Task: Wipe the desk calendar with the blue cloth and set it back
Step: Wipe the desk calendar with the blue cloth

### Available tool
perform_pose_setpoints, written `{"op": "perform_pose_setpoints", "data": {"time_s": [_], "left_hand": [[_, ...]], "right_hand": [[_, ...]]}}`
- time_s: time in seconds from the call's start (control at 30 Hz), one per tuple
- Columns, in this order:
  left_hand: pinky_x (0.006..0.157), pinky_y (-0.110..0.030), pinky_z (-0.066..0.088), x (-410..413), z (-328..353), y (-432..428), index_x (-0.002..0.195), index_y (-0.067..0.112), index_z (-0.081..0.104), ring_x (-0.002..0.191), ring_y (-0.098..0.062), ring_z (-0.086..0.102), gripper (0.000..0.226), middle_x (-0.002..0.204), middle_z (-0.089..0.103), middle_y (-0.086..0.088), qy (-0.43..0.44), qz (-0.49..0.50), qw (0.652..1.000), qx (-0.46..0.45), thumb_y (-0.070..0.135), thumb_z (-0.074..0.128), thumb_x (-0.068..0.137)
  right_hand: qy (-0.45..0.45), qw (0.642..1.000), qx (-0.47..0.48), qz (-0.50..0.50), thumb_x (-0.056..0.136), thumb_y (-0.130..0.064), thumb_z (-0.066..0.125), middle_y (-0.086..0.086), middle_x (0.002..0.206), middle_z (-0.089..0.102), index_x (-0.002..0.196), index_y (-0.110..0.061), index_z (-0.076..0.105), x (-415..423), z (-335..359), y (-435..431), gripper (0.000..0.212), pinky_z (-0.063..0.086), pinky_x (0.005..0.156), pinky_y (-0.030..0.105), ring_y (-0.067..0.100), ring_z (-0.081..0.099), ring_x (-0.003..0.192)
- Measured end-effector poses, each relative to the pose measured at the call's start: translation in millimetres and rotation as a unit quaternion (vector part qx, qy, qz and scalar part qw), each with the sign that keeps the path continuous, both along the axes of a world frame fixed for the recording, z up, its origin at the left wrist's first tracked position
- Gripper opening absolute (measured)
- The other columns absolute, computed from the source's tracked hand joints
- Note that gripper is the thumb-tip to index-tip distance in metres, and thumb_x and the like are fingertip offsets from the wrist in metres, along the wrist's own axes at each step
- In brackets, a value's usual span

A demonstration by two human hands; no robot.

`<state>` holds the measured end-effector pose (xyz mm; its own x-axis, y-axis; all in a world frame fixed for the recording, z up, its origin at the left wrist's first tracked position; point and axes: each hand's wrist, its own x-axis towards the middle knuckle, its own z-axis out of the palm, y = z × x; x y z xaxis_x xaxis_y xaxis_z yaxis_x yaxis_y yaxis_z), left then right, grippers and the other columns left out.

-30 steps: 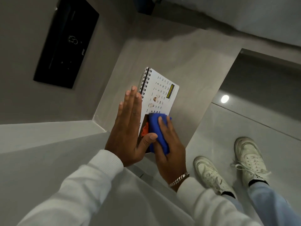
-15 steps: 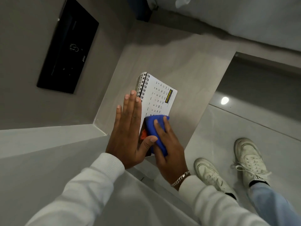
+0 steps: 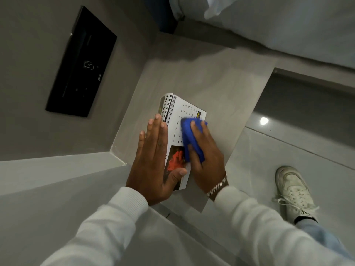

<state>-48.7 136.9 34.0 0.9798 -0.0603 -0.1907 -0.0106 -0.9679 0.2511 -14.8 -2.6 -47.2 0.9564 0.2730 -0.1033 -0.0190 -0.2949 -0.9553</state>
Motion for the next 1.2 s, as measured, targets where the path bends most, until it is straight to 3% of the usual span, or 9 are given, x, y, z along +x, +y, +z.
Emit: {"op": "perform_pose_setpoints", "data": {"time_s": [0.13, 0.27, 0.43, 0.57, 0.67, 0.83, 1.0, 1.13, 1.2], "left_hand": [[0.125, -0.045, 0.002, -1.1, -0.5, -1.2, 0.153, 0.001, 0.003, 0.154, -0.028, -0.003, 0.097, 0.165, -0.003, -0.014, 0.001, -0.003, 1.000, -0.019, 0.069, 0.029, 0.089], [0.124, -0.050, 0.006, -1.5, 1.3, -0.9, 0.153, 0.001, 0.000, 0.154, -0.029, -0.004, 0.098, 0.165, -0.005, -0.015, 0.010, -0.007, 1.000, -0.020, 0.070, 0.028, 0.088], [0.125, -0.047, 0.003, -0.1, 3.1, -1.2, 0.153, 0.000, 0.000, 0.154, -0.028, -0.007, 0.097, 0.164, -0.007, -0.015, 0.013, -0.008, 1.000, -0.020, 0.068, 0.029, 0.089], [0.125, -0.047, 0.003, 0.2, 3.2, -2.0, 0.153, 0.005, -0.002, 0.154, -0.026, -0.007, 0.094, 0.164, -0.008, -0.012, 0.007, -0.005, 1.000, -0.025, 0.068, 0.027, 0.090], [0.125, -0.048, 0.005, 0.1, 2.5, -3.0, 0.153, 0.002, 0.003, 0.154, -0.026, -0.006, 0.093, 0.165, -0.004, -0.015, 0.006, -0.001, 0.999, -0.034, 0.068, 0.025, 0.091], [0.125, -0.046, 0.004, -1.5, -0.2, -1.2, 0.153, 0.002, 0.001, 0.154, -0.026, -0.006, 0.092, 0.165, -0.004, -0.015, 0.002, -0.013, 0.999, -0.048, 0.067, 0.023, 0.092], [0.125, -0.047, 0.004, -0.8, -1.0, 0.1, 0.153, 0.004, -0.003, 0.154, -0.025, -0.008, 0.091, 0.165, -0.006, -0.014, 0.000, -0.018, 0.999, -0.043, 0.066, 0.023, 0.092], [0.125, -0.049, 0.007, -0.3, 0.4, -0.9, 0.154, 0.002, 0.002, 0.154, -0.026, -0.005, 0.092, 0.165, -0.002, -0.016, 0.003, -0.007, 0.999, -0.046, 0.067, 0.025, 0.092], [0.124, -0.050, 0.010, 0.0, 0.2, -1.6, 0.153, 0.001, 0.004, 0.154, -0.027, -0.003, 0.092, 0.165, 0.000, -0.017, 0.005, -0.007, 0.999, -0.036, 0.066, 0.026, 0.092]], "right_hand": [[0.018, 0.998, -0.004, 0.061, 0.094, -0.018, 0.053, 0.004, 0.161, 0.019, 0.146, -0.032, 0.024, -49.8, -2.8, -11.7, 0.061, 0.034, 0.113, 0.035, 0.015, 0.027, 0.141], [-0.009, 0.999, 0.019, 0.036, 0.095, -0.022, 0.050, 0.001, 0.161, 0.016, 0.148, -0.032, 0.023, -37.4, 6.3, -1.2, 0.060, 0.035, 0.113, 0.035, 0.014, 0.026, 0.142], [-0.036, 0.998, -0.022, -0.044, 0.095, -0.024, 0.046, 0.012, 0.159, 0.027, 0.148, -0.034, 0.022, 21.1, 8.2, 15.6, 0.059, 0.045, 0.107, 0.042, 0.029, 0.040, 0.139], [-0.015, 0.999, -0.037, -0.016, 0.095, -0.021, 0.047, 0.011, 0.160, 0.025, 0.140, -0.051, 0.008, 6.4, -1.9, 5.7, 0.067, 0.032, 0.109, 0.027, 0.026, 0.035, 0.142], [-0.006, 0.998, -0.037, 0.049, 0.094, -0.021, 0.048, 0.003, 0.161, 0.018, 0.142, -0.059, 0.001, -28.7, -5.8, -7.0, 0.077, 0.016, 0.109, 0.008, 0.011, 0.023, 0.142], [-0.036, 0.997, -0.028, 0.061, 0.095, -0.025, 0.047, 0.002, 0.163, 0.018, 0.147, -0.046, 0.015, -36.8, 2.2, -8.5, 0.065, 0.021, 0.111, 0.008, 0.000, 0.018, 0.143], [-0.058, 0.998, -0.013, -0.024, 0.096, -0.026, 0.042, 0.013, 0.158, 0.027, 0.148, -0.030, 0.023, 16.5, 12.4, 11.1, 0.055, 0.018, 0.108, 0.000, 0.010, 0.024, 0.141], [-0.011, 0.999, -0.012, -0.045, 0.098, -0.019, 0.046, 0.012, 0.156, 0.034, 0.147, -0.015, 0.032, 28.7, 10.7, 12.7, 0.052, 0.022, 0.114, 0.011, 0.023, 0.031, 0.145], [0.023, 0.998, -0.022, -0.044, 0.097, -0.017, 0.049, 0.012, 0.154, 0.038, 0.146, -0.011, 0.035, 24.3, 10.8, 10.8, 0.051, 0.030, 0.117, 0.025, 0.024, 0.035, 0.143]]}}
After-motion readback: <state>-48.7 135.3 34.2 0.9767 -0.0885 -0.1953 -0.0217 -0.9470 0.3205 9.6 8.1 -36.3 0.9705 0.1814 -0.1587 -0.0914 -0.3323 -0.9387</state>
